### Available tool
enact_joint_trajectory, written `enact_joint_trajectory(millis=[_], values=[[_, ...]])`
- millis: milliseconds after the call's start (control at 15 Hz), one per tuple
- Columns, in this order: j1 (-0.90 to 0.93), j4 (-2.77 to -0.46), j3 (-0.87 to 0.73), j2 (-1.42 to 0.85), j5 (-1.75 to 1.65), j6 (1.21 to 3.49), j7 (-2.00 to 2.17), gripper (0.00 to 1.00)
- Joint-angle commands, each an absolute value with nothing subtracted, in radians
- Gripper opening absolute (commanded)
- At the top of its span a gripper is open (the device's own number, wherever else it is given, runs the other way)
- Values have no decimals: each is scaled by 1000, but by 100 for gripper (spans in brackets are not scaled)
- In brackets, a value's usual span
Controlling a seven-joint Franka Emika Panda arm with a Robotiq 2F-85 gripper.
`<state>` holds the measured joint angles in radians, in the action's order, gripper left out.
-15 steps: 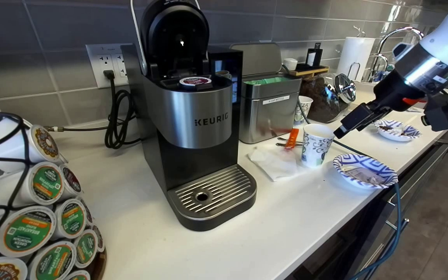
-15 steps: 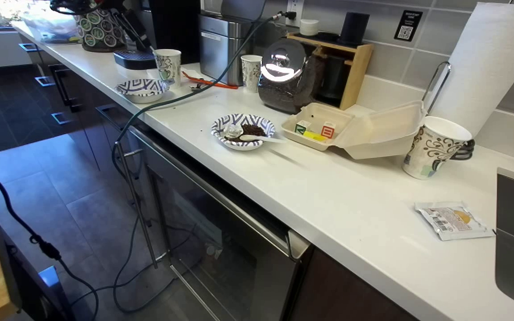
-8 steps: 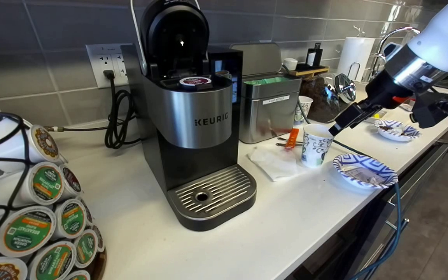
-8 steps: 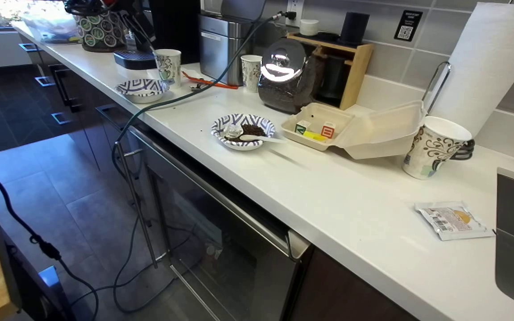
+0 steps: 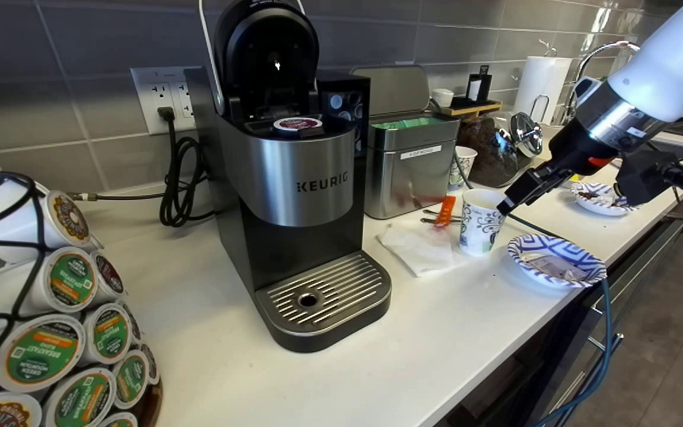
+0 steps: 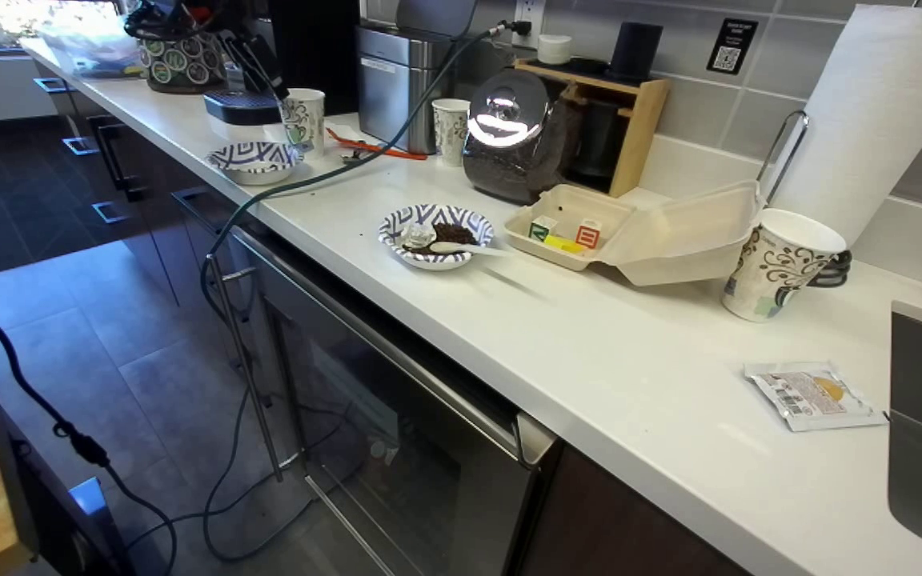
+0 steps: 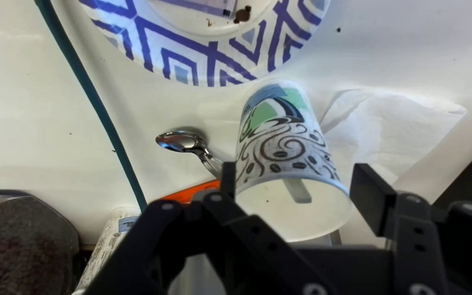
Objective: Remove the knife from the cup
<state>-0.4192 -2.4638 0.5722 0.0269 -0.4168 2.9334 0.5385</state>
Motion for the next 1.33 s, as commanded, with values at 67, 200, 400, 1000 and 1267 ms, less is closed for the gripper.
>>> enact_joint_trajectory(millis=[67, 200, 400, 1000, 1267], values=[[-424, -2435, 575, -6, -494, 2912, 621, 69], [-423, -2431, 573, -10, -518, 2910, 643, 67], [-421, -2421, 570, -16, -554, 2913, 676, 65], [-420, -2409, 560, -26, -611, 2897, 734, 51], [-420, -2407, 556, -24, -626, 2906, 745, 14]])
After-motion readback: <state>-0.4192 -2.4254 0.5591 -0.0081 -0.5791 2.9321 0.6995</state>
